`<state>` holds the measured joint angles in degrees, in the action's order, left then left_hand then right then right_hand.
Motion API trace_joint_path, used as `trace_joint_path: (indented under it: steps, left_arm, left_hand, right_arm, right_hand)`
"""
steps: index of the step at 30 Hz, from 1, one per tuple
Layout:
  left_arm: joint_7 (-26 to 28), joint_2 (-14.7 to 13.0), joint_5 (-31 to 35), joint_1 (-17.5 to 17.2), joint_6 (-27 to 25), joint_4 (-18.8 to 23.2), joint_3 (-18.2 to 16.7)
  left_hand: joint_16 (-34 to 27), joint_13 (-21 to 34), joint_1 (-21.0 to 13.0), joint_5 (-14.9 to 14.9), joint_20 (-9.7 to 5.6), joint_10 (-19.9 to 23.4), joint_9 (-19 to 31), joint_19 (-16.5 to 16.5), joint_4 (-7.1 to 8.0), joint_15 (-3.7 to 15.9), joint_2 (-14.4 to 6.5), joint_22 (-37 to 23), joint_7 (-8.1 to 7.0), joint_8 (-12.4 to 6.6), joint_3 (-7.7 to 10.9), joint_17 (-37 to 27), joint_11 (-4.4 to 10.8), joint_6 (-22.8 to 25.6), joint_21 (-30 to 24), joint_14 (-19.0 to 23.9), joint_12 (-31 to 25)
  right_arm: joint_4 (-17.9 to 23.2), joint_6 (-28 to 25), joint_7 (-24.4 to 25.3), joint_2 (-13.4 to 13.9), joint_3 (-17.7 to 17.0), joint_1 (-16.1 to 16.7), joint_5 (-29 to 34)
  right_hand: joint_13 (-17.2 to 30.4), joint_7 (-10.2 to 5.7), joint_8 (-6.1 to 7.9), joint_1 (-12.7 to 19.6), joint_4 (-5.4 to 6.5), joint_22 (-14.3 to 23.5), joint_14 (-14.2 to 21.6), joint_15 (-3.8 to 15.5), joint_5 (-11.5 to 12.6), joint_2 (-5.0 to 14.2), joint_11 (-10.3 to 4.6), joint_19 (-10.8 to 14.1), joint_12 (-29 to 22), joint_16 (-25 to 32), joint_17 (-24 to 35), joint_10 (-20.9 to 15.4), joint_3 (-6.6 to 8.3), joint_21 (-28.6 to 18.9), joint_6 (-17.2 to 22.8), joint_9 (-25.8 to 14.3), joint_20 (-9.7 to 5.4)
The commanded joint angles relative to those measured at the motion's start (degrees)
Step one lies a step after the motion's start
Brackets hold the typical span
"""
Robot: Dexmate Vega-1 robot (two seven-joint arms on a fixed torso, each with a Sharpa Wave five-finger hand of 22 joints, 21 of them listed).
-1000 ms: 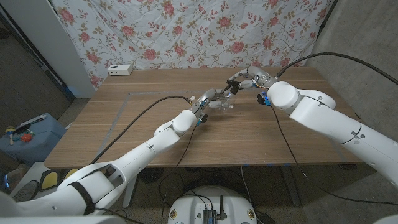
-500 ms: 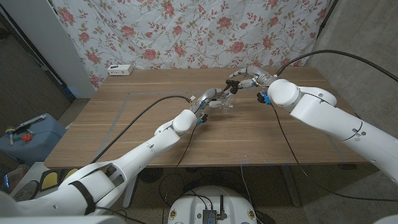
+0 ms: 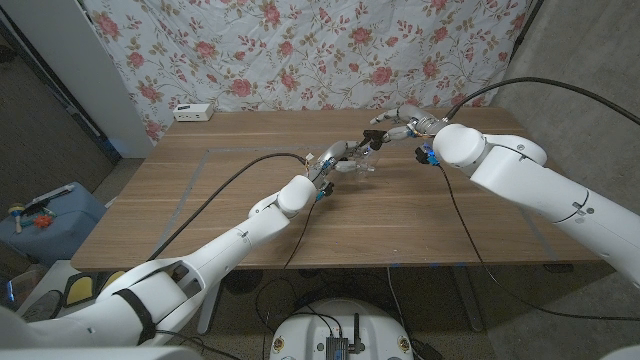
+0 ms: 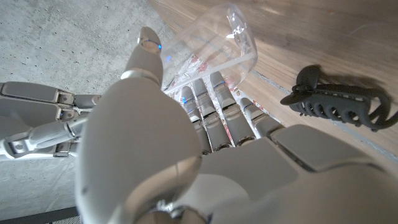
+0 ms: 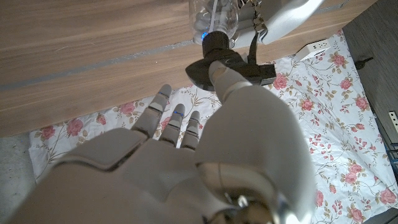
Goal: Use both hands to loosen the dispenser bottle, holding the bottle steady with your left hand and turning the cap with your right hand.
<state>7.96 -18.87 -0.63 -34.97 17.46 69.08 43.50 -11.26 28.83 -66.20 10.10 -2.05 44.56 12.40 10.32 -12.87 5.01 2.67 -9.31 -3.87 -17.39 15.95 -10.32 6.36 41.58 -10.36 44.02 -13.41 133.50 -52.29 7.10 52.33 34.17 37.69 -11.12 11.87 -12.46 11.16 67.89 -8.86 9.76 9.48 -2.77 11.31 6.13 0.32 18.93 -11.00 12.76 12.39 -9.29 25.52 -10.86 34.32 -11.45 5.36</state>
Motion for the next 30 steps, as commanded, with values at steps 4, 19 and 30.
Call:
trace_joint_path:
  steps: [4, 19, 30]
  left_arm:
    - [0.43, 0.13, 0.15, -0.11, 0.77, -0.38, -0.17]
    - [0.44, 0.11, 0.02, -0.34, 1.30, -0.55, -0.31]
    - [0.08, 0.33, 0.24, 0.27, 1.72, -1.20, -0.13]
  left_hand:
    - [-0.20, 0.24, 6.50, 0.24, -4.75, 2.84, 0.10, 0.63, 4.15, 3.69, -7.51, -0.11, -0.20, -0.32, 4.50, -0.10, 2.14, 5.87, -0.12, 0.67, -0.16]
    - [-0.15, 0.33, 6.48, 0.23, -4.72, 2.82, 0.11, 0.67, 4.09, 3.68, -7.47, -0.11, -0.20, -0.23, 4.53, -0.08, 2.06, 5.77, -0.12, 0.63, -0.10]
    - [-0.21, 0.39, 6.57, 0.22, -4.72, 2.88, 0.12, 0.70, 4.16, 3.64, -7.53, -0.11, -0.24, -0.22, 4.53, -0.11, 2.10, 5.85, -0.12, 0.73, -0.08]
  right_arm:
    - [1.27, -0.60, -0.24, 1.39, -1.65, 0.32, -2.50]
    - [2.36, -1.96, -2.61, 4.16, -0.84, -1.67, -3.68]
    - [0.74, -0.46, -9.23, 6.56, 3.70, -6.64, -0.41]
  right_hand:
    - [0.13, -0.12, -0.30, -0.79, 0.29, 0.07, -0.81, -0.56, -0.18, 0.12, 0.20, -0.27, 0.01, -0.34, 0.21, 0.57, -0.83, 0.04, -0.57, -0.19, 0.28]
    - [0.15, 0.13, -0.39, -6.69, 1.80, 0.06, -1.63, -2.28, -1.19, -2.73, 1.63, 0.05, -0.21, -0.56, -0.09, 1.85, -5.00, -0.27, -2.83, -0.32, 1.82]
    - [0.17, 0.31, -0.68, -12.67, 2.99, 0.07, -2.76, -3.17, -1.09, -5.98, 1.90, -0.08, -0.18, -0.91, -0.25, 3.09, -8.62, -0.12, -6.01, -0.36, 2.53]
